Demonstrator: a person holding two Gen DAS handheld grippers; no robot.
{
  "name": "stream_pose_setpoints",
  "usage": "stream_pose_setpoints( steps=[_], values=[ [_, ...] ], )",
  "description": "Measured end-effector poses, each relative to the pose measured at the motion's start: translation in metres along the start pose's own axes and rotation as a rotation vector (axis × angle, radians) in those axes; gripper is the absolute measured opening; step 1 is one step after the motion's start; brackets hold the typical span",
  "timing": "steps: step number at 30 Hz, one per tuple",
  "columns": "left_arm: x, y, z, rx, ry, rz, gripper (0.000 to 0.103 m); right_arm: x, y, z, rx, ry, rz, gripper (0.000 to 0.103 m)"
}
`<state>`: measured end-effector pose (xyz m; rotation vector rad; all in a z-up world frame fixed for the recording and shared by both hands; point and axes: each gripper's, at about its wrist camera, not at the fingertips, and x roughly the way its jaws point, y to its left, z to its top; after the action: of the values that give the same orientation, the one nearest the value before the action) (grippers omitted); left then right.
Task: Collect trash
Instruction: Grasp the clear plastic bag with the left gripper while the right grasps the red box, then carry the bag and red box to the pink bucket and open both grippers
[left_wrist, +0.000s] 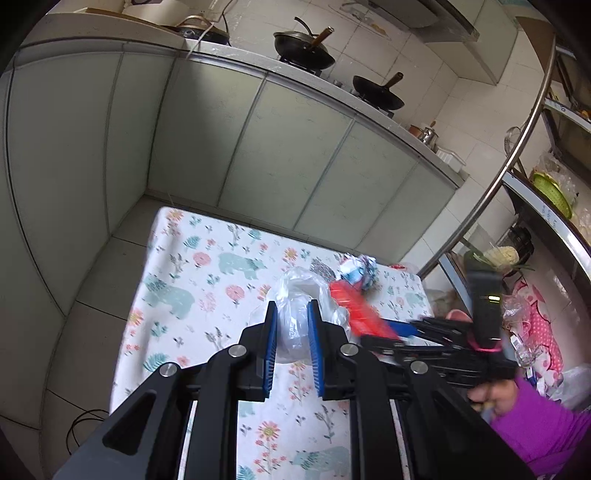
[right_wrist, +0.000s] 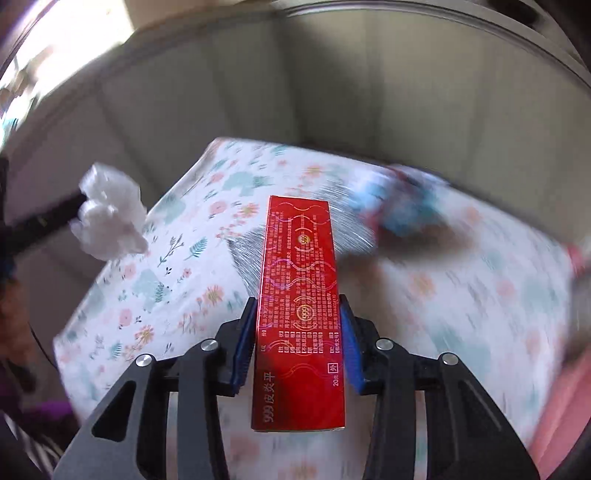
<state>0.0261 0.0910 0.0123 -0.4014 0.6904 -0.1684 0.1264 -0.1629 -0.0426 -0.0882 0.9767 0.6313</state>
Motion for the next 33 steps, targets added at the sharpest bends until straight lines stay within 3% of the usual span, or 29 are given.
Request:
stream_pose_setpoints(
  steps=[5,8,11,21,27,33],
  values=[
    [0.011,-0.021,-0.017,0.042,0.042,-0.044,0.015,-0.045,-0.024,-0.046,0.155,-0.044,-0.234,0.043],
    [0.018,-0.033,-0.025,0.069,0.064,-0.066,0.015,-0.060,-0.037,-0.066,0.215,-0.051,-0.303,0.043],
    [0.023,-0.044,-0.029,0.087,0.088,-0.088,0.015,-0.062,-0.049,-0.080,0.272,-0.037,-0.287,0.043],
    [0.029,-0.059,-0.039,0.117,0.123,-0.094,0.015,-0.035,-0.046,-0.090,0.258,0.020,-0.222,0.045],
    [0.038,-0.063,-0.039,0.116,0.137,-0.100,0.015,-0.039,-0.047,-0.101,0.262,0.065,-0.141,0.058],
    [0.043,-0.065,-0.039,0.117,0.144,-0.110,0.015,-0.054,-0.042,-0.091,0.231,0.012,-0.158,0.058]
  ],
)
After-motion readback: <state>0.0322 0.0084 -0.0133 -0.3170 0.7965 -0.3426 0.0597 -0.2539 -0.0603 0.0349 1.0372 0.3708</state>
